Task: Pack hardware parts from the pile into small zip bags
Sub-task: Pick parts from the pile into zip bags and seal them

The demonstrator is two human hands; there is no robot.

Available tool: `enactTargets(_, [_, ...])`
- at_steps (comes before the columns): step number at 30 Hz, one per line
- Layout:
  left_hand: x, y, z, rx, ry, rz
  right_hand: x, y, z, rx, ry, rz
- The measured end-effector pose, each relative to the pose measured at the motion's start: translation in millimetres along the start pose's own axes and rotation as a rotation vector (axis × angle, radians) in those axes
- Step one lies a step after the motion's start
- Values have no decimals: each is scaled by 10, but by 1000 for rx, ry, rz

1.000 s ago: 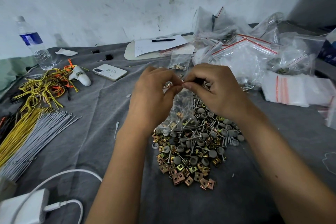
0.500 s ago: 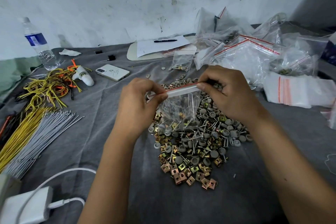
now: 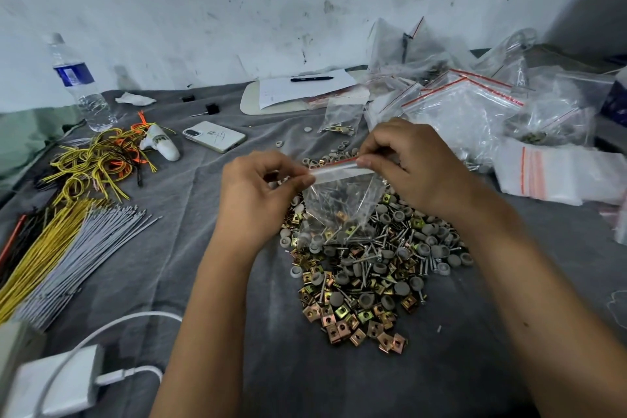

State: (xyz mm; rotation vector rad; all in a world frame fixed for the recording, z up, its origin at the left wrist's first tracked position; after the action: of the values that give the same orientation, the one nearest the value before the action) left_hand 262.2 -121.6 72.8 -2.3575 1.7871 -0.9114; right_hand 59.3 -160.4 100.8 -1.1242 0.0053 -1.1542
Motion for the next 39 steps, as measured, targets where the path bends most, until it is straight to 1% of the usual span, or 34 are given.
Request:
enactTargets(4, [5,-8,-33,-14,1,16,16,44,46,5,-28,28])
enactTargets(7, [38,-14,-81,-10,24,28,53,119,178,-42,-102,75])
enactTargets(10, [69,26,-152,6,36,49,82,90,262,-58,-154,28])
enactTargets(13, [68,92,-219,-37,63,77,84,44,301,-36,-168,-10])
enactTargets(15, [77,94,-252,-66,88,69,81,11,264,12,-133,-27])
enactTargets(17, [93,68,-277,-95,109,52,72,-43,133,111,-48,-44])
enactTargets(20, [119,-2,-286,-151,117,2,26,-183,-34,240,36,-129])
enactTargets(24, [96,-78,-190,-318,64,-117,22,-258,1,268,16,-181])
enactTargets(27, [94,-43,-164,-405,82,-94,40,-235,-44,294,46,-163])
enactTargets(29, [112,-53,-170,-429,110,-97,31,-217,-122,355,88,-168])
enactTargets(32, [122,-54,-167,-446,129,-135,-18,-215,-204,405,123,-234])
enactTargets(35, [83,-3,-2,-453,55,-195,-39,-214,-211,401,109,-256])
enactTargets(37, [30,176,106,-463,-32,-89,-28,-241,-179,384,90,-262])
enactTargets(39, [-58,425,212,-414,-128,79,-5,-269,-159,400,80,-263])
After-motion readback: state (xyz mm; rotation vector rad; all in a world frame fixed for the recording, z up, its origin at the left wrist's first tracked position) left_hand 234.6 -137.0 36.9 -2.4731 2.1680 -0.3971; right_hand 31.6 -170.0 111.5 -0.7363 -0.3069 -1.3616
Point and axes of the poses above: each hand's wrist, its own x-axis towards the middle knuckle, its own y-axis out of the palm, z = x × y, the point moved 9 cm from there along x, towards the middle knuckle
